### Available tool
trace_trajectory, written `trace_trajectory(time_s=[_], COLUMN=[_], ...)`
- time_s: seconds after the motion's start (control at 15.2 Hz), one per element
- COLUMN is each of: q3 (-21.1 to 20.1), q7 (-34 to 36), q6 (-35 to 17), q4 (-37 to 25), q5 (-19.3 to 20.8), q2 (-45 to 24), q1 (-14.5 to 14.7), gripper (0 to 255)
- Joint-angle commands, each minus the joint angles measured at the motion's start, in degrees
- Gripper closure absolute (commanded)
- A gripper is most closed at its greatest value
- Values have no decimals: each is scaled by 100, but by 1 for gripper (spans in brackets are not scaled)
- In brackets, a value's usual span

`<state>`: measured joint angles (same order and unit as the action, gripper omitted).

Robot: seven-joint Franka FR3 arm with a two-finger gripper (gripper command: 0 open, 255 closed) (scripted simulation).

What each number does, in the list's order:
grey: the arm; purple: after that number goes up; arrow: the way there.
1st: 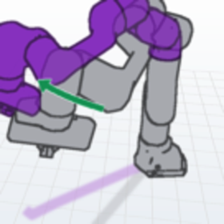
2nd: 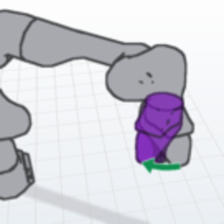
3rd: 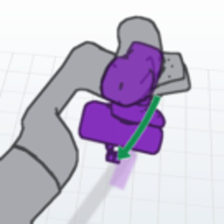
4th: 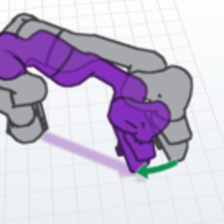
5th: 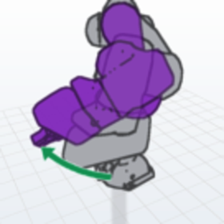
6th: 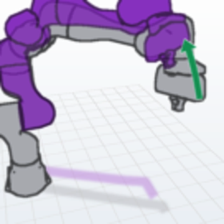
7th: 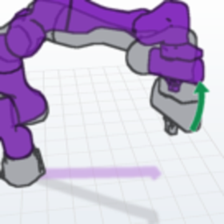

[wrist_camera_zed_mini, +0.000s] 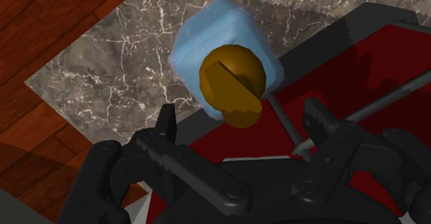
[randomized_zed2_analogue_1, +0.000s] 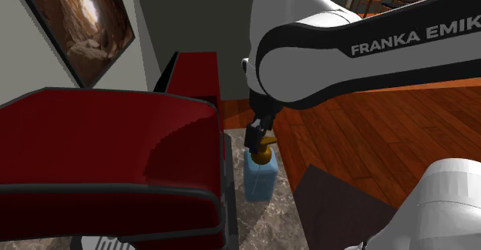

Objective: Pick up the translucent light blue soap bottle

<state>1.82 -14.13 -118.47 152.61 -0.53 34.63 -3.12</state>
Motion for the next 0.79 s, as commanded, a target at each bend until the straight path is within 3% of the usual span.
trace_trajectory(time_s=[0.0,0.13,0.2,0.73], q3=[8,9,12,16], q7=[-12,-13,-17,-21], q6=[-187,-240,-235,-244], q4=[120,153,148,155], q5=[3,2,4,7], q2=[-63,-83,-83,-85], q1=[-3,-3,-5,-8], gripper=[0,0,255,255])
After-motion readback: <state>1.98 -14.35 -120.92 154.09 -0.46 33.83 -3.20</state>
